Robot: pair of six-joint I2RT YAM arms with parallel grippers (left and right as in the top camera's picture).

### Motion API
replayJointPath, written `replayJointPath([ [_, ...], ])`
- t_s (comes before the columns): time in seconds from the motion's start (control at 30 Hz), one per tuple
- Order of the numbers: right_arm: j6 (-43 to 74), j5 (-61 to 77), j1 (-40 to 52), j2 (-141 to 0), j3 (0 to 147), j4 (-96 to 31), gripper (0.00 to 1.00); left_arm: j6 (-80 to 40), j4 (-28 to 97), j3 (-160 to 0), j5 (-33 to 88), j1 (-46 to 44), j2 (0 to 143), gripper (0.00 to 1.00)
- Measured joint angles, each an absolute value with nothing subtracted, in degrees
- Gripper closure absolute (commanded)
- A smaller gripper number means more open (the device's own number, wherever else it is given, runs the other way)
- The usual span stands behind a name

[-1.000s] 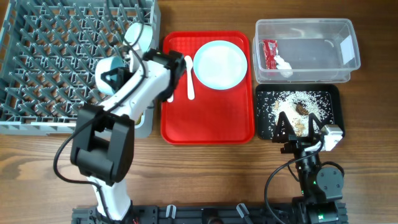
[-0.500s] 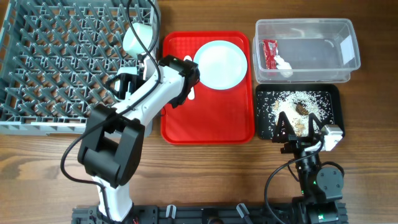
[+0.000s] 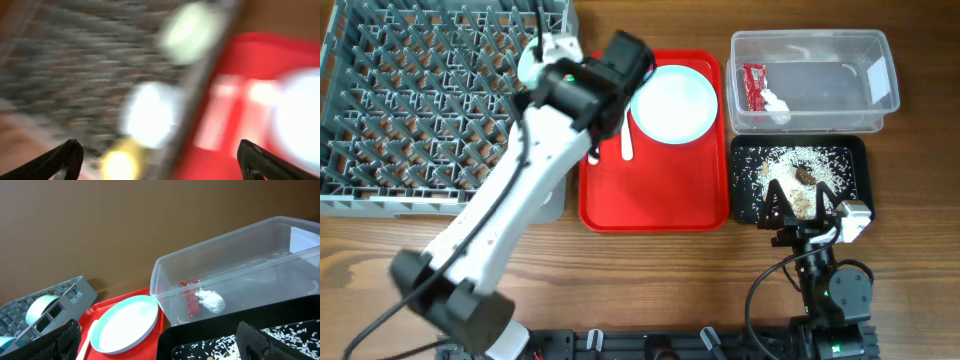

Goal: Sort waste into correct bins and load items into the dishwasher rack
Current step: 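Reach the left gripper to the white spoon on the red tray and grasp it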

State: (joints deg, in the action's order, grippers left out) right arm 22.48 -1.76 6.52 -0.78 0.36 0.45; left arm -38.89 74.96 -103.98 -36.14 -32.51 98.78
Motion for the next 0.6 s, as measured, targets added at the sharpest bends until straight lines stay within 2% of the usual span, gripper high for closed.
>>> replayJointPath([
  [0.1,22.48,-1.76,6.52,-0.78,0.36,0.47,0.0,-34.13,67.26,-104.77,-23.4,-32.51,96.77,0.08],
  [0.23,22.48,-1.76,6.52,-0.78,0.36,0.47,0.0,-30.44,58.78,-104.86,-10.61,-32.53,96.4,0.08],
  [0.37,22.48,-1.76,6.52,-0.78,0.36,0.47,0.0,-29.15,54.5,-104.86,-4.23,-32.53,96.77,0.09],
  [0.6,22.48,-1.76,6.52,-0.78,0.36,0.47,0.0,-28.53,53.56,-104.92,-0.91,-32.51,103.5,0.17],
])
